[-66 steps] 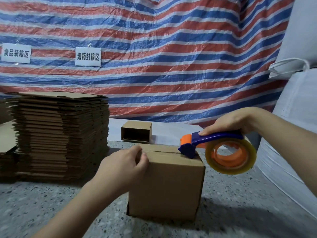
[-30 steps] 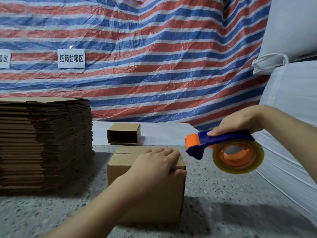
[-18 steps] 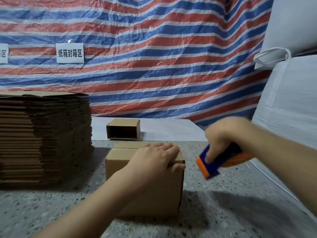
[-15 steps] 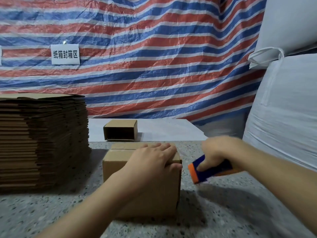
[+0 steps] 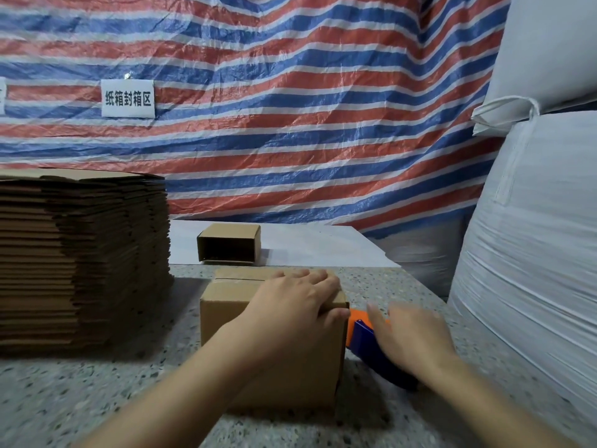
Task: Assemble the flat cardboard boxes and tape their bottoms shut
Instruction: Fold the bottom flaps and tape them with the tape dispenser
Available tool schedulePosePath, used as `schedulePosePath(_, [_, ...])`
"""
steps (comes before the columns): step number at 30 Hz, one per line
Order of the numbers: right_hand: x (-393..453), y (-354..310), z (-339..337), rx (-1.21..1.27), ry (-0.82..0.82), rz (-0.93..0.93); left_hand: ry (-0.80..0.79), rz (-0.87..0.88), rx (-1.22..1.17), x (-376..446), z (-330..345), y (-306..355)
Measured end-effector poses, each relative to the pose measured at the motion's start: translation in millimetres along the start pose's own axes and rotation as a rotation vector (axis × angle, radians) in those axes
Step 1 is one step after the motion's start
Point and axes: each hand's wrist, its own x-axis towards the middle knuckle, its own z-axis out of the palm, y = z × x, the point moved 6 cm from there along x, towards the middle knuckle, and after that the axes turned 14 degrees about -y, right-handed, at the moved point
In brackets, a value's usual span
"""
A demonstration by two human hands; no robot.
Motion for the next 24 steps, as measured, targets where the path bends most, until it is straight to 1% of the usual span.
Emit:
schedulePosePath(1, [0.3,-1.7,-9.7,0.248,-0.010,-0.014,0.004,0.000,0.003,-0.6,-0.4,0.2])
schedulePosePath(2, [1.0,-4.8,-13.1,0.561,-0.093,-0.011,0.009,-0.001,0.009,-1.4,-0.9,0.5])
schedulePosePath(3, [1.4,-11.9,-9.9,0.854,-0.241,0.008,0.015,0.000,0.017,-1.9,-1.5,0.7])
schedulePosePath(4, [-1.7,-21.8,-5.8,1.065,-0.387,0.024,0.017,0.001,0.025,-2.3,-1.8,1.1])
schedulePosePath(5, [-5.4,-30.5,-3.4,1.195,-0.481,0.014,0.015,0.002,0.030,-2.6,-2.0,1.6])
schedulePosePath(6, [-7.2,-36.6,-2.4,1.278,-0.505,-0.014,0.014,-0.001,0.034,-2.8,-2.1,1.9])
schedulePosePath(7, [-5.2,-39.7,-2.0,1.339,-0.473,-0.037,0.014,-0.004,0.035,-2.9,-2.2,2.1])
schedulePosePath(10, [-1.5,-48.4,2.5,1.442,-0.333,-0.069,0.029,-0.007,0.035,-3.0,-2.0,3.0])
schedulePosePath(14, [-11.1,-59.7,19.1,1.490,-0.302,-0.034,0.057,-0.026,0.039,-3.4,-1.2,1.5])
schedulePosePath(16, [-12.4,-59.9,18.6,1.502,-0.264,-0.067,0.068,-0.045,0.044,-3.8,-1.2,1.1])
schedulePosePath(17, [-13.3,-57.3,14.6,1.480,-0.204,-0.108,0.062,-0.052,0.040,-4.1,-0.5,1.5])
schedulePosePath(19, [-21.2,-57.9,3.3,1.331,-0.060,-0.250,0.039,-0.060,0.022,-5.0,0.9,1.4])
schedulePosePath(20, [-27.4,-63.4,2.5,1.283,-0.038,-0.342,0.031,-0.059,0.005,-5.5,0.9,1.5])
schedulePosePath(22, [-35.3,-77.6,16.0,1.364,-0.163,-0.446,0.030,-0.055,-0.050,-6.2,-1.4,0.7])
schedulePosePath(23, [-36.8,-80.6,21.2,1.412,-0.178,-0.468,0.034,-0.057,-0.086,-6.6,-3.0,0.2])
schedulePosePath(24, [-36.9,-81.7,24.1,1.436,-0.145,-0.484,0.039,-0.062,-0.122,-7.5,-4.9,0.2])
